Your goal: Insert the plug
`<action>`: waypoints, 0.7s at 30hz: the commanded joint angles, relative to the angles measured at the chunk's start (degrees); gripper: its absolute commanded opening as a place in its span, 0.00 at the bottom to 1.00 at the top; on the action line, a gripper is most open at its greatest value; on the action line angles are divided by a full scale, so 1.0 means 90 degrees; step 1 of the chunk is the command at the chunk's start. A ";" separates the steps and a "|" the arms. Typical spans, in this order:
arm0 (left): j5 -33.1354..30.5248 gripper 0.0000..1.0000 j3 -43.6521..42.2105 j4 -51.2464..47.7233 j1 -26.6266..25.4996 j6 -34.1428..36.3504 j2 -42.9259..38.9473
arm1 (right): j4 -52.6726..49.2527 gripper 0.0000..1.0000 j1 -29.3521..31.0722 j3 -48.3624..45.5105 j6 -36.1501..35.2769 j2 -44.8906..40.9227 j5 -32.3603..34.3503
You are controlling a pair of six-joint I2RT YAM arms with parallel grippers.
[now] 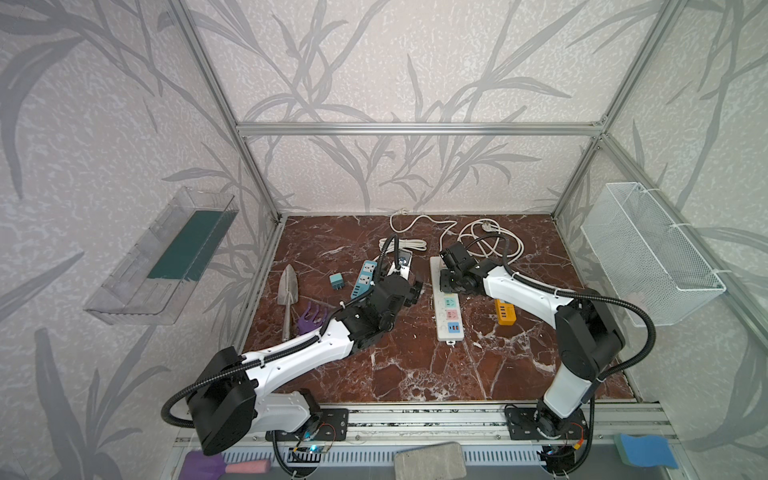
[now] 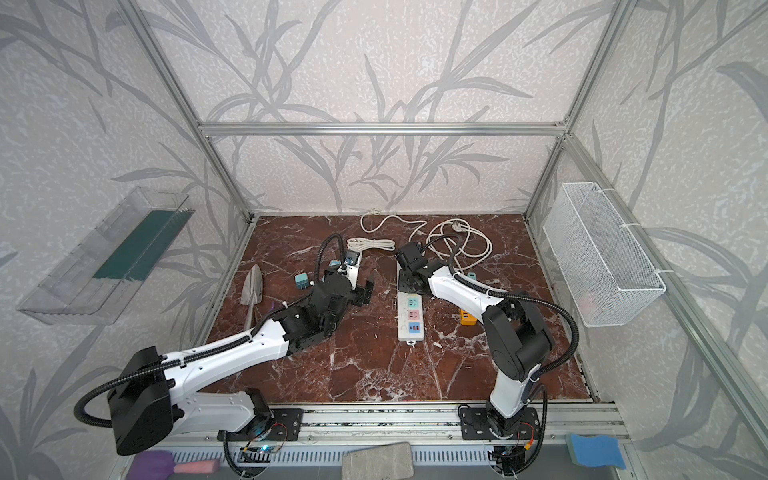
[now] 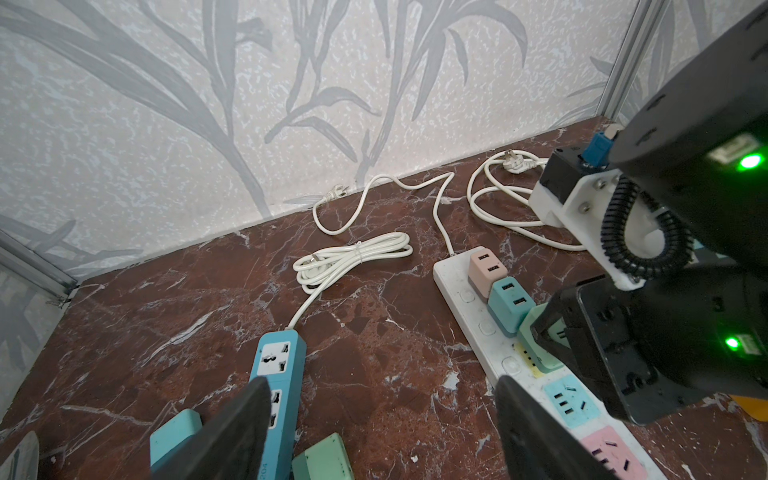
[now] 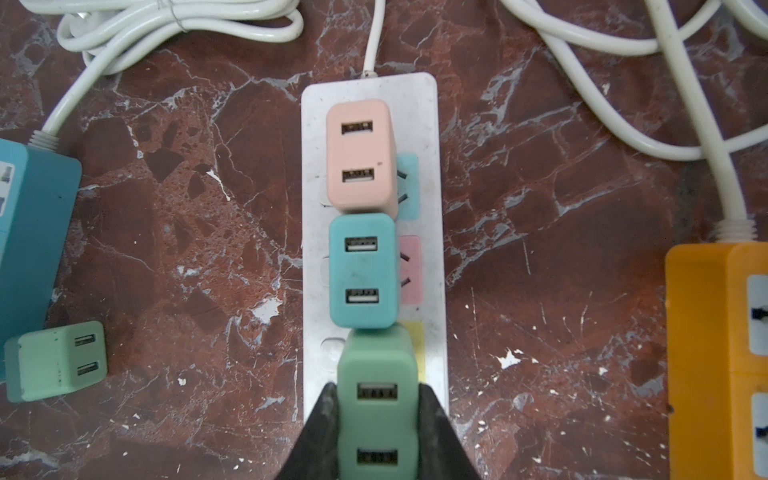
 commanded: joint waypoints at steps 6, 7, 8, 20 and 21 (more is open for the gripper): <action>0.0008 0.84 0.0169 -0.0047 0.0004 -0.0072 -0.0166 | -0.0505 0.00 0.0016 0.0242 -0.0051 -0.0253 0.0086; 0.0005 0.84 0.0170 -0.0047 0.0004 -0.0070 -0.0166 | -0.0505 0.00 0.0020 0.0226 -0.0052 -0.0253 0.0091; 0.0005 0.84 0.0173 -0.0047 0.0004 -0.0068 -0.0166 | -0.0496 0.00 0.0012 0.0186 -0.0047 -0.0238 0.0106; -0.0088 0.83 0.0166 -0.0057 0.0004 -0.0069 -0.0273 | -0.0091 0.00 0.0076 -0.0035 -0.0091 -0.0069 0.0306; -0.0087 0.83 0.0173 -0.0054 0.0004 -0.0078 -0.0280 | -0.0118 0.00 0.0070 -0.0032 -0.0083 -0.0059 0.0315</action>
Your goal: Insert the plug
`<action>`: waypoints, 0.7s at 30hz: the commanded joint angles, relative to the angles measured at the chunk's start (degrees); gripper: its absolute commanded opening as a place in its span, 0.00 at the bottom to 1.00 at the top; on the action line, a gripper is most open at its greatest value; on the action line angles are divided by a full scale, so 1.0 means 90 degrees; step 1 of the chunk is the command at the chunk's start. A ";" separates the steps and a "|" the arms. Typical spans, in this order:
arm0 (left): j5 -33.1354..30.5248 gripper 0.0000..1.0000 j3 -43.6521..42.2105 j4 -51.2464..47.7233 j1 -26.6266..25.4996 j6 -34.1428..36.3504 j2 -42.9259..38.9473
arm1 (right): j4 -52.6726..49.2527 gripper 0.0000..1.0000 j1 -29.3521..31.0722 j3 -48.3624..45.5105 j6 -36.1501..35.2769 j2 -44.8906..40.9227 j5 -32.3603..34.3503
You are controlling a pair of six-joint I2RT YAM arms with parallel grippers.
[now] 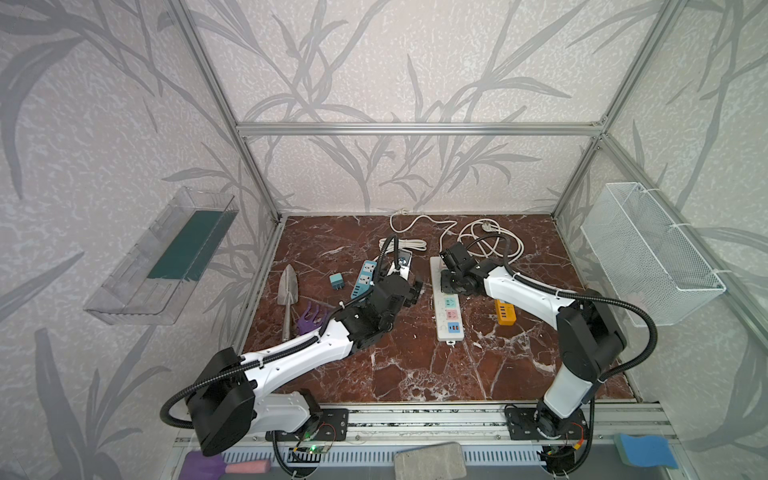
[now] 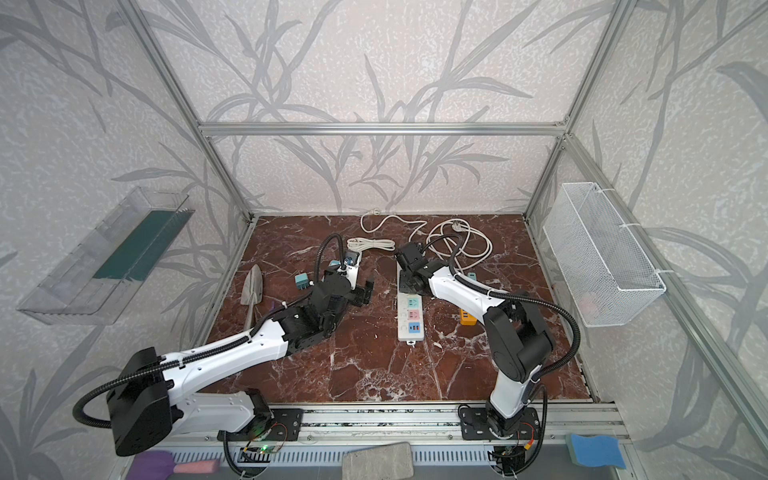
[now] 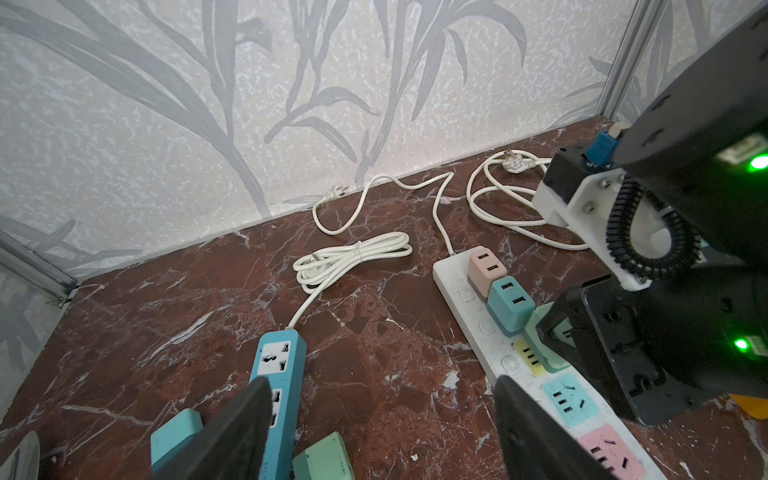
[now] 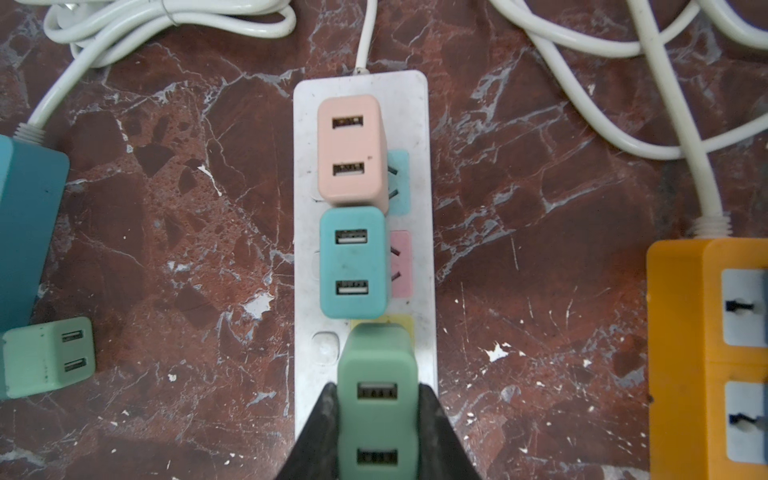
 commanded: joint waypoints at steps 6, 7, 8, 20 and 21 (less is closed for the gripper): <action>-0.0128 0.83 0.0173 -0.0004 0.0004 -0.0054 -0.0227 | 0.0106 0.00 0.0016 -0.0126 0.0157 0.0021 -0.0069; -0.0107 0.83 0.0173 -0.0004 0.0004 -0.0067 -0.0231 | 0.0109 0.00 0.0016 -0.0116 0.0191 0.0048 -0.0146; -0.0081 0.83 0.0167 -0.0001 0.0004 -0.0072 -0.0218 | 0.0130 0.00 0.0015 -0.0112 0.0211 0.0069 -0.0244; -0.0087 0.83 0.0225 -0.0125 0.0004 -0.0084 -0.0207 | -0.0043 0.00 0.0041 -0.0160 0.0245 0.0204 0.0089; -0.0079 0.83 0.0223 -0.0129 0.0004 -0.0079 -0.0202 | -0.0125 0.00 0.0035 -0.0131 0.0237 0.0218 0.0167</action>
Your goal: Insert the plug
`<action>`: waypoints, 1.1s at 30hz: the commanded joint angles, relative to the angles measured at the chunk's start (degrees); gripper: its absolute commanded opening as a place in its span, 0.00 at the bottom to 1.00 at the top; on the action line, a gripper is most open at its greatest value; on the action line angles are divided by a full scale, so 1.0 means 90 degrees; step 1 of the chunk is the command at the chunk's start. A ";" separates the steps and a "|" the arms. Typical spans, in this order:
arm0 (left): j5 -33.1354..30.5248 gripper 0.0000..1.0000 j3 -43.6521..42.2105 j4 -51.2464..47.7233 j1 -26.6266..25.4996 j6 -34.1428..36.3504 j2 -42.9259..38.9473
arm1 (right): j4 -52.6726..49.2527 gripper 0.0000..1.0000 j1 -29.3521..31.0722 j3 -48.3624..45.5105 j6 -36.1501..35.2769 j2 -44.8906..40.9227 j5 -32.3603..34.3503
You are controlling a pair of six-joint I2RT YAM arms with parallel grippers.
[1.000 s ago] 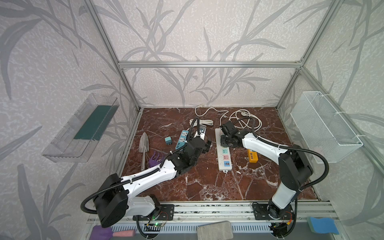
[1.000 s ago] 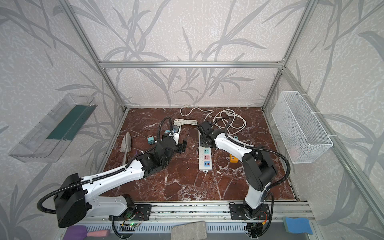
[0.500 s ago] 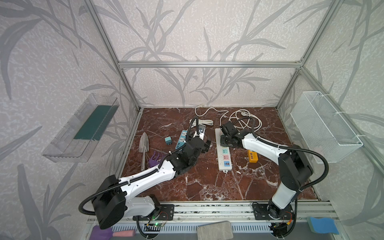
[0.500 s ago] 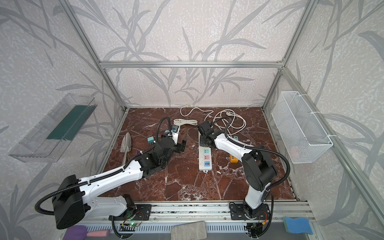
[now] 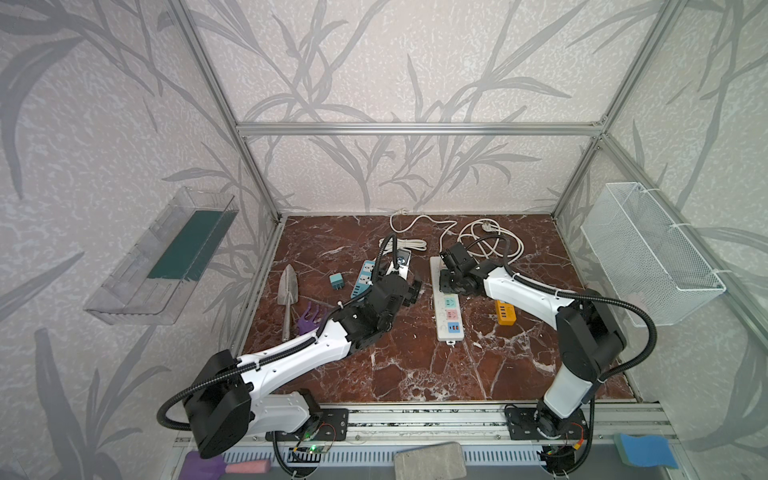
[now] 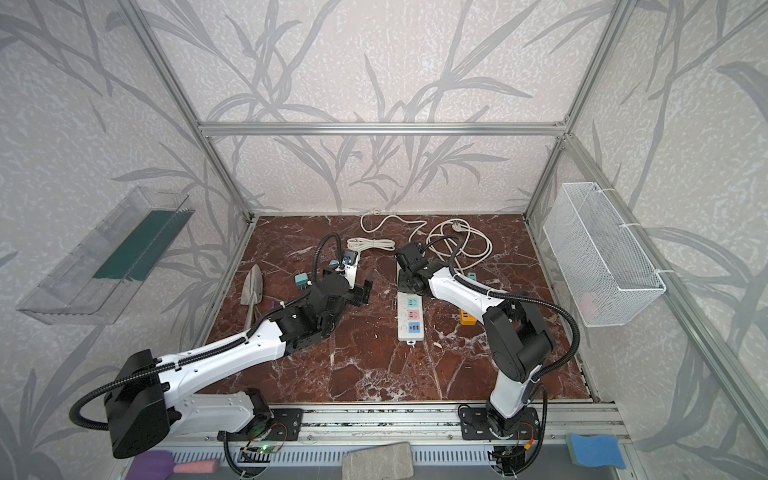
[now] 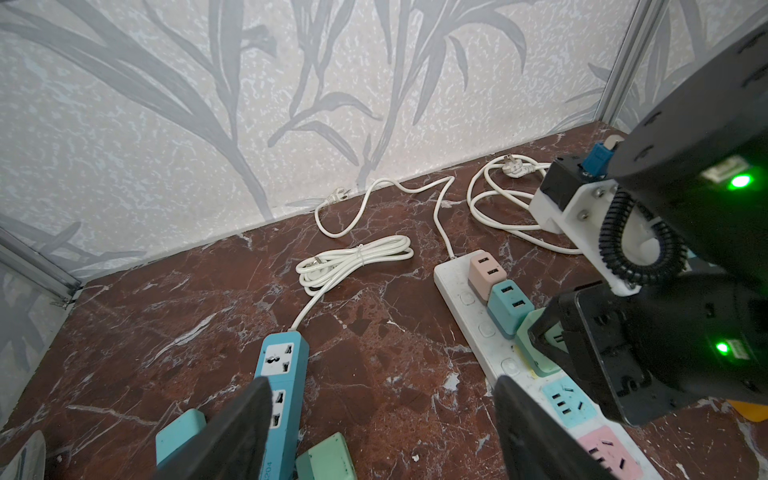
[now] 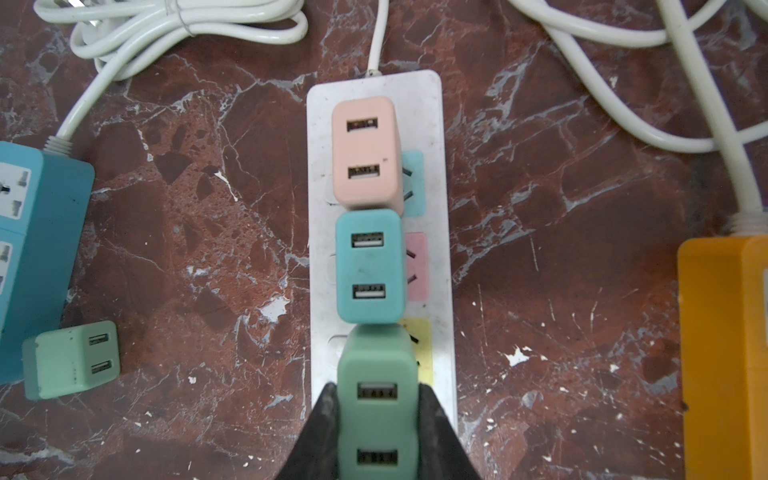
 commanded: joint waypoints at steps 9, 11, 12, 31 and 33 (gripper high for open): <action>-0.0012 0.83 0.0197 -0.0063 0.0004 -0.0124 -0.0103 | -0.0586 0.00 0.0001 0.0077 -0.0016 0.0017 0.0033; -0.0002 0.84 0.0188 -0.0055 0.0004 -0.0133 -0.0115 | -0.0513 0.00 0.0002 0.0020 -0.0036 -0.0097 -0.0075; -0.0005 0.83 0.0188 -0.0058 0.0004 -0.0129 -0.0117 | -0.0398 0.00 -0.0020 -0.0042 -0.0046 -0.0176 -0.0101; -0.0005 0.84 0.0181 -0.0041 0.0004 -0.0180 -0.0166 | -0.0238 0.00 -0.0197 0.0065 -0.0552 -0.0650 -0.0175; 0.0017 0.84 0.0193 -0.0063 0.0004 -0.0189 -0.0136 | -0.0254 0.00 -0.0191 0.0058 -0.0561 -0.0661 -0.0157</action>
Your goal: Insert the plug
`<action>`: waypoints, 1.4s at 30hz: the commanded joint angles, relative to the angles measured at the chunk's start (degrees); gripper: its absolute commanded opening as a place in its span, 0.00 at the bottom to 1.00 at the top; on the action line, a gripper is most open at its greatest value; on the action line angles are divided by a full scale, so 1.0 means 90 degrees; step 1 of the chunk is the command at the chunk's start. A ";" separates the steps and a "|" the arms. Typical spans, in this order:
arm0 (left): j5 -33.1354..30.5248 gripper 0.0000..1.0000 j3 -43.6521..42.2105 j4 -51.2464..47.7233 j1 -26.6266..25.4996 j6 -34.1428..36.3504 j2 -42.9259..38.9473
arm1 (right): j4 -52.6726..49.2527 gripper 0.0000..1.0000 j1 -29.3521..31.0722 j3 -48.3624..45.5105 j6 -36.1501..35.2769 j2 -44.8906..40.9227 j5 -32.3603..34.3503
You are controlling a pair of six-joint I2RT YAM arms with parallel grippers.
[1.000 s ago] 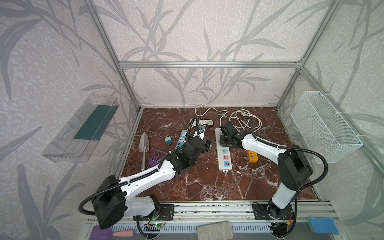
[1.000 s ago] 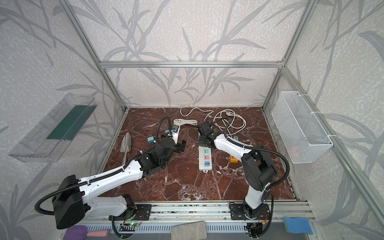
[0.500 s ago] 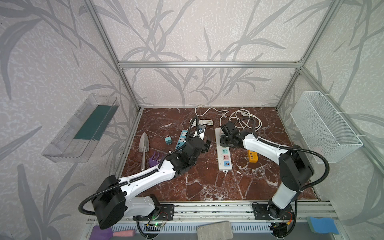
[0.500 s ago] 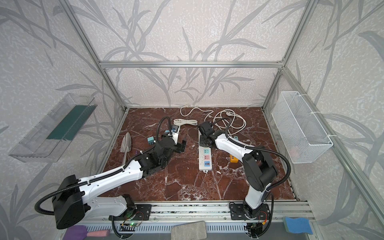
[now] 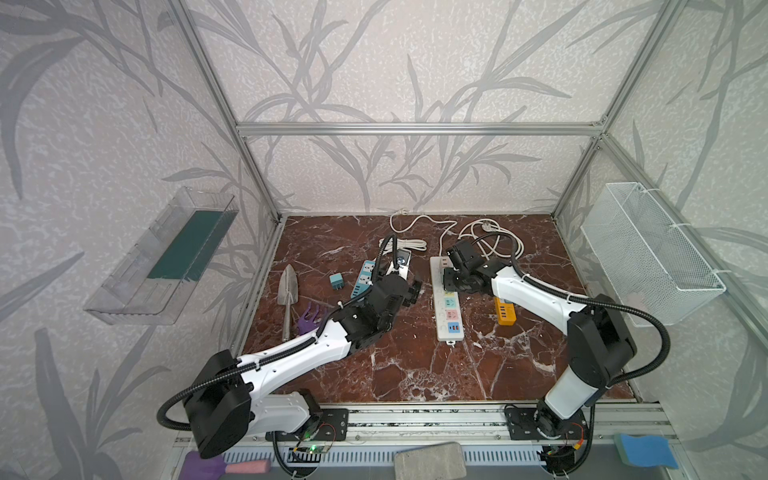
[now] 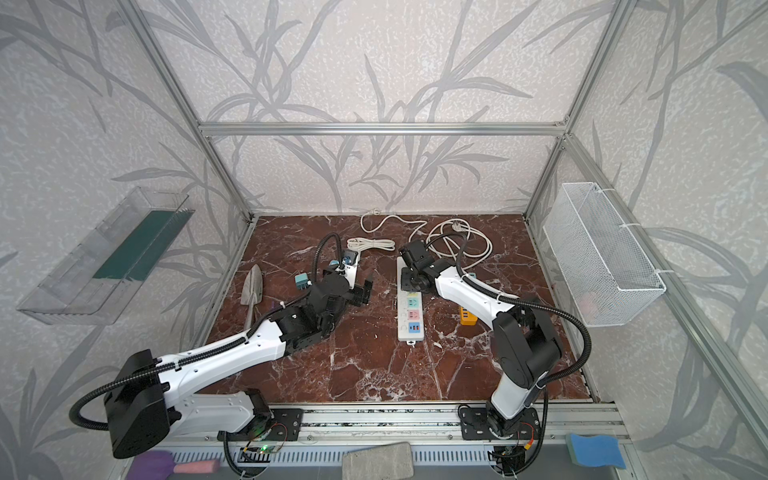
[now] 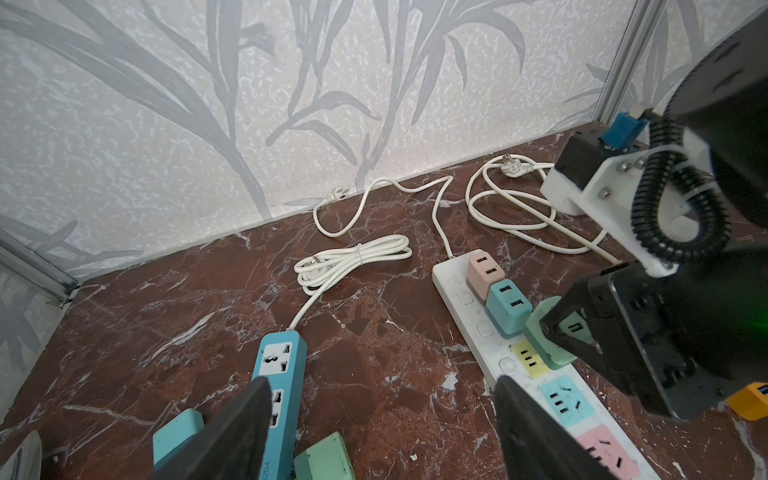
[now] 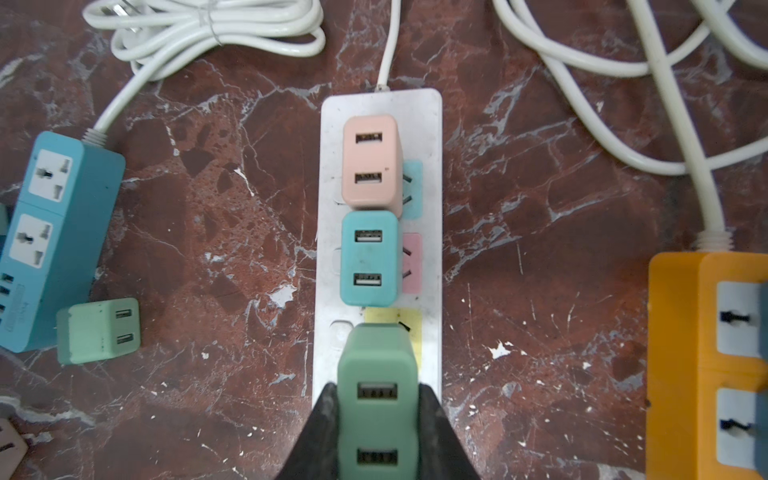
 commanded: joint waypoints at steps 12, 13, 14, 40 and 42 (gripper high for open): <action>-0.0021 0.84 0.0180 -0.0048 0.0004 -0.0142 -0.0094 | 0.0021 0.00 -0.0026 -0.0075 0.0122 0.0121 -0.0070; -0.0010 0.84 0.0179 -0.0048 0.0004 -0.0145 -0.0091 | 0.0098 0.00 -0.0025 -0.0137 0.0146 0.0119 -0.0090; 0.0014 0.84 0.0180 -0.0057 0.0004 -0.0148 -0.0090 | 0.0156 0.00 -0.0023 -0.0176 0.0155 0.0121 -0.0101; 0.0007 0.84 0.0186 -0.0041 0.0004 -0.0106 -0.0114 | -0.0027 0.00 0.0156 -0.0093 0.0265 0.0642 0.0034; 0.0016 0.84 0.0182 -0.0041 0.0004 -0.0122 -0.0104 | -0.0034 0.00 0.0164 -0.0087 0.0212 0.0661 0.0071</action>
